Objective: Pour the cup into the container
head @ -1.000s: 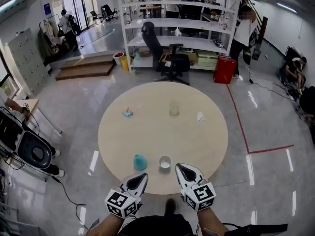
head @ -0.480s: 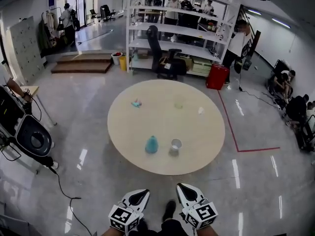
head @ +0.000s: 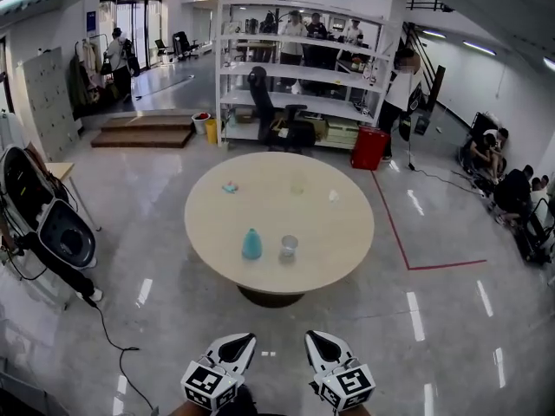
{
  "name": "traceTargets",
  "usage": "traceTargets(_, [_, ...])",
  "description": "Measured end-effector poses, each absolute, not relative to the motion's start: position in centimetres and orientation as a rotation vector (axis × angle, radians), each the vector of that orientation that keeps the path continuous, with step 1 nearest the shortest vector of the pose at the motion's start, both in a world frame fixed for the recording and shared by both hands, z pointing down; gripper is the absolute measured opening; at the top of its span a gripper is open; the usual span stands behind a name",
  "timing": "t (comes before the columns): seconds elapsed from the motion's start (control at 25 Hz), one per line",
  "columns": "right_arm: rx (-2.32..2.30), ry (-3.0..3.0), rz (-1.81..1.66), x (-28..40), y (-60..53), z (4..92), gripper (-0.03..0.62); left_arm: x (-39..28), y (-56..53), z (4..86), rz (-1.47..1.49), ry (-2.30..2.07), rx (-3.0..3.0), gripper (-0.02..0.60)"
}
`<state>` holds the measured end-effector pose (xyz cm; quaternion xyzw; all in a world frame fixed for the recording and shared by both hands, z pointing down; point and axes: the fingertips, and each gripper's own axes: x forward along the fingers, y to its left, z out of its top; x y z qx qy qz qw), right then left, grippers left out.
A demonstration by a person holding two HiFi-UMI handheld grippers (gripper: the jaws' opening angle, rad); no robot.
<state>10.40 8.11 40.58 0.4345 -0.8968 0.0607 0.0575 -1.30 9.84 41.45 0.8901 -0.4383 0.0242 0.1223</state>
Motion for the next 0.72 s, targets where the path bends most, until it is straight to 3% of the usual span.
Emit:
traceTargets(0.4, [1.307,-2.707,0.291,20.8,22.2,43.7,0.008,9.7,23.4,43.2,0.121,-1.221,2.543,0.002])
traceTargets(0.72, [1.332,-2.771,0.302,23.0,28.9,42.2,0.008,10.4,32.0,41.9,0.185,-1.272,2.528,0.002])
